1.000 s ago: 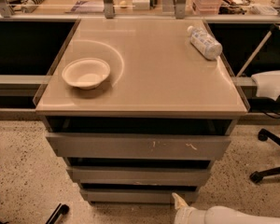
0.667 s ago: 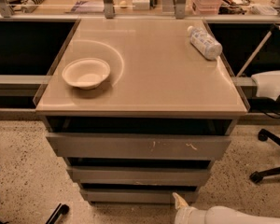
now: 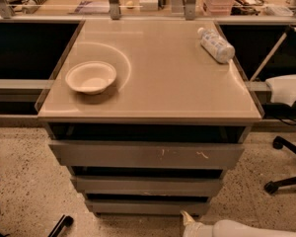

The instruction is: Open bottom drawer

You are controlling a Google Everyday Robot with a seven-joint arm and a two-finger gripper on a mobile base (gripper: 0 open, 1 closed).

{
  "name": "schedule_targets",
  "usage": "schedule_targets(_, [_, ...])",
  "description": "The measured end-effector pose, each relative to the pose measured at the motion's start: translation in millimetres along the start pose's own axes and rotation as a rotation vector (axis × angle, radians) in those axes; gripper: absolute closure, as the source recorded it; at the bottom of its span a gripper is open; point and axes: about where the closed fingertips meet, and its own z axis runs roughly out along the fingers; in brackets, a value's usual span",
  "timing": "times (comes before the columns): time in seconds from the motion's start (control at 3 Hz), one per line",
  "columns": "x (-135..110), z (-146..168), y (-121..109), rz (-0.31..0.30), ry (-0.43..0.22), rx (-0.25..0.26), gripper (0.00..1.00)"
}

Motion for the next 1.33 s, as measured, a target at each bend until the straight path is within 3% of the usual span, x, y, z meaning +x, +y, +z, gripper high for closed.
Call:
schedule_targets(0.33, [25,54,-19,0.06,-0.044,-0.026,0.0])
schedule_targets(0.67, [37,86,-39,0.141,-0.103,0.016,0.0])
schedule_targets(1.0, [41,93,-44,0.158,-0.109,0.024,0.0])
schedule_targets(1.33, [34,87,-41,0.137,-0.124,0.036,0.0])
